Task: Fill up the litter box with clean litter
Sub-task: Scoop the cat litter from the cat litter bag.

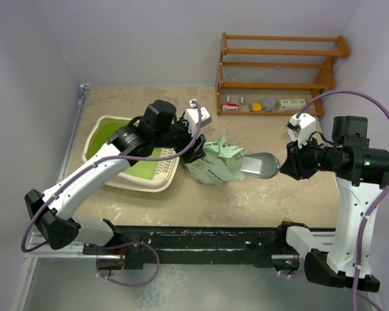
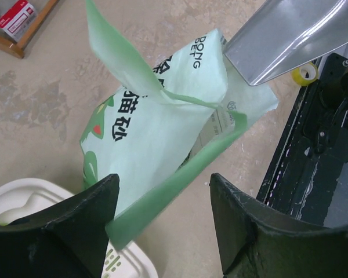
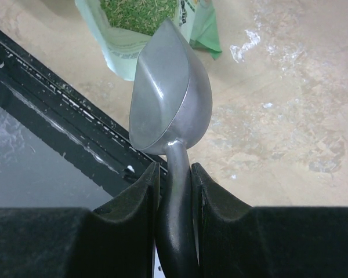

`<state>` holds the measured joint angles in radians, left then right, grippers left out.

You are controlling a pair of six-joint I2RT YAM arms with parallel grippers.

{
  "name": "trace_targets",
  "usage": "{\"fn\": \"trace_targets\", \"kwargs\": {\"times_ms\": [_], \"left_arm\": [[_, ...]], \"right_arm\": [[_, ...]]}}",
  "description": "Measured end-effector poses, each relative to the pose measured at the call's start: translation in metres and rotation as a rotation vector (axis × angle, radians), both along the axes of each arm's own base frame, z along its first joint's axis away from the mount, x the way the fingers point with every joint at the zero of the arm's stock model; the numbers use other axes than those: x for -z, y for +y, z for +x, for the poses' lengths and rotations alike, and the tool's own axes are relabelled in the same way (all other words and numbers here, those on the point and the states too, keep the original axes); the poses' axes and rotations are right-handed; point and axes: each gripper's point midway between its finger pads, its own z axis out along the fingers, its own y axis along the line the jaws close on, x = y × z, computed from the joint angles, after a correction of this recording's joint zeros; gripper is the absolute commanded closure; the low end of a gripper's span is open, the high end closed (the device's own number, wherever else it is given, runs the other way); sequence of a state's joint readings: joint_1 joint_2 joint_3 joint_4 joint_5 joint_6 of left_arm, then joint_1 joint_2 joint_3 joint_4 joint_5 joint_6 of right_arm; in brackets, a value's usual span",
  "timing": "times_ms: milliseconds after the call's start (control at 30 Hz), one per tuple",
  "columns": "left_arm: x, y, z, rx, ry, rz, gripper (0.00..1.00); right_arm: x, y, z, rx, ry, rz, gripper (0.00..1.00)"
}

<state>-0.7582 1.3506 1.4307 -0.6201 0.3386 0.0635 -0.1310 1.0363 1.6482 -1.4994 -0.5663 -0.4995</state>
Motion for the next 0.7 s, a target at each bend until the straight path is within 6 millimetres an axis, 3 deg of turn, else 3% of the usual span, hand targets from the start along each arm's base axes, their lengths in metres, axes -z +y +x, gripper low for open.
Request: {"fn": "trace_targets", "kwargs": {"times_ms": [167, 333, 500, 700], "left_arm": [[0.014, -0.007, 0.003, 0.004, 0.004, 0.038, 0.69], [0.015, -0.006, 0.009, -0.026, -0.007, 0.050, 0.91], [0.006, -0.007, 0.014, -0.056, -0.032, 0.047, 0.97], [0.005, -0.022, 0.019, -0.073, -0.020, 0.053, 0.97]], "right_arm": [[0.014, -0.001, 0.011, -0.014, 0.075, 0.008, 1.00], [0.027, 0.002, 0.028, -0.040, 0.167, 0.045, 1.00], [0.030, 0.011, 0.040, -0.079, 0.212, 0.068, 1.00], [0.027, 0.042, 0.046, -0.187, 0.232, 0.044, 1.00]]}}
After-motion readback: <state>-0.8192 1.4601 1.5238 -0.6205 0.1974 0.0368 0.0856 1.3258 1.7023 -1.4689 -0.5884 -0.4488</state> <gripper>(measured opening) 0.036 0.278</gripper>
